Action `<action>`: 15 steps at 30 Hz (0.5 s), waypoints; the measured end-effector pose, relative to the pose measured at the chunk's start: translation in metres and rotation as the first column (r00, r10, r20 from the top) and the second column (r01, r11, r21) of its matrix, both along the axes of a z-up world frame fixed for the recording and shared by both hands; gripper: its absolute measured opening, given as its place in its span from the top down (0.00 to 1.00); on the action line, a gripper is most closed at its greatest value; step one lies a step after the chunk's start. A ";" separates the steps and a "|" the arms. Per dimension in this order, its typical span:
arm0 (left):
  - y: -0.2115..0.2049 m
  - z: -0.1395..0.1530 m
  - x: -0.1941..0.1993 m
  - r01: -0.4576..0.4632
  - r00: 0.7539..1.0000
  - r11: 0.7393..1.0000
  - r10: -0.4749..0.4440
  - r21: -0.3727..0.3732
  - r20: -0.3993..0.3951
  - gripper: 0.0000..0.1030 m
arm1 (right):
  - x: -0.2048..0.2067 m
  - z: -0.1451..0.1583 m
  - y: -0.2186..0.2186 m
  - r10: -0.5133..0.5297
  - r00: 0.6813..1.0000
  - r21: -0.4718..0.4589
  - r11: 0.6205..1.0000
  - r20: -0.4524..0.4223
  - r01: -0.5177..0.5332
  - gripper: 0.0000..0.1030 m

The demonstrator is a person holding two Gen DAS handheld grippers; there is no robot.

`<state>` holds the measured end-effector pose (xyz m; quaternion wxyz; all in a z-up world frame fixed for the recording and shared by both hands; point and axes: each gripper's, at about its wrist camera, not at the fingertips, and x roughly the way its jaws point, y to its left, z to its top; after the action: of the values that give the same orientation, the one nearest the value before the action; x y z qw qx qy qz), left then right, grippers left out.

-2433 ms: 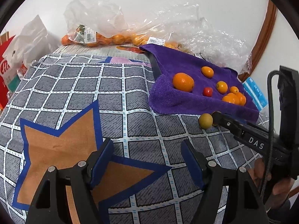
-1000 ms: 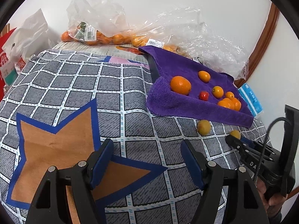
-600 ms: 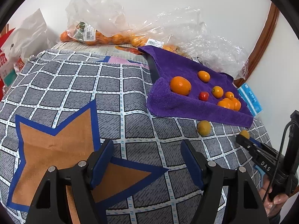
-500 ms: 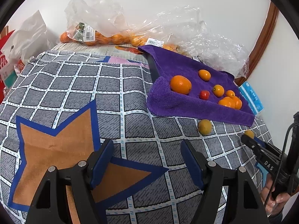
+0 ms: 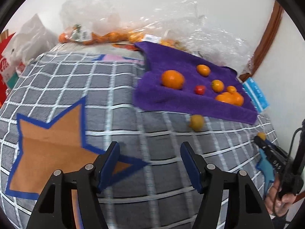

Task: Organize fruits
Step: 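Grasp the other small yellow fruit with the left tool while the right tool holds its fruit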

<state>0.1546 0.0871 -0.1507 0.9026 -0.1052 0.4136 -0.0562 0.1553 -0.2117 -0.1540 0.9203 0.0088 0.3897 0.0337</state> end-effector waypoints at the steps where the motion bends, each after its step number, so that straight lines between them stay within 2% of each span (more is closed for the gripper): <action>1: -0.007 0.002 0.001 0.007 1.000 1.000 -0.007 0.013 0.008 0.39 | 0.000 0.000 -0.002 0.000 1.000 0.009 1.000 -0.002 0.000 0.73; 5: -0.042 0.008 0.010 0.077 0.996 0.992 -0.080 0.100 0.026 0.39 | -0.001 0.002 -0.008 0.000 1.000 -0.005 1.000 0.012 0.000 0.73; 8: -0.062 0.008 0.015 0.108 0.993 0.986 -0.114 0.131 0.041 0.40 | -0.003 0.002 -0.013 0.002 1.000 0.017 1.000 0.019 -0.002 0.73; 10: -0.071 0.005 0.023 0.104 0.993 0.984 -0.110 0.144 0.030 0.47 | -0.002 0.001 -0.016 -0.002 1.000 0.037 0.999 0.008 0.001 0.73; 15: -0.083 0.001 0.036 0.065 0.998 0.988 -0.068 0.137 0.011 0.55 | -0.003 -0.002 -0.012 0.035 0.999 0.047 0.998 -0.008 -0.035 0.73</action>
<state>0.1902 0.0041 -0.1500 0.9085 -0.0288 0.4128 -0.0586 0.1524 -0.2236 -0.1562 0.9174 0.0237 0.3929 0.0589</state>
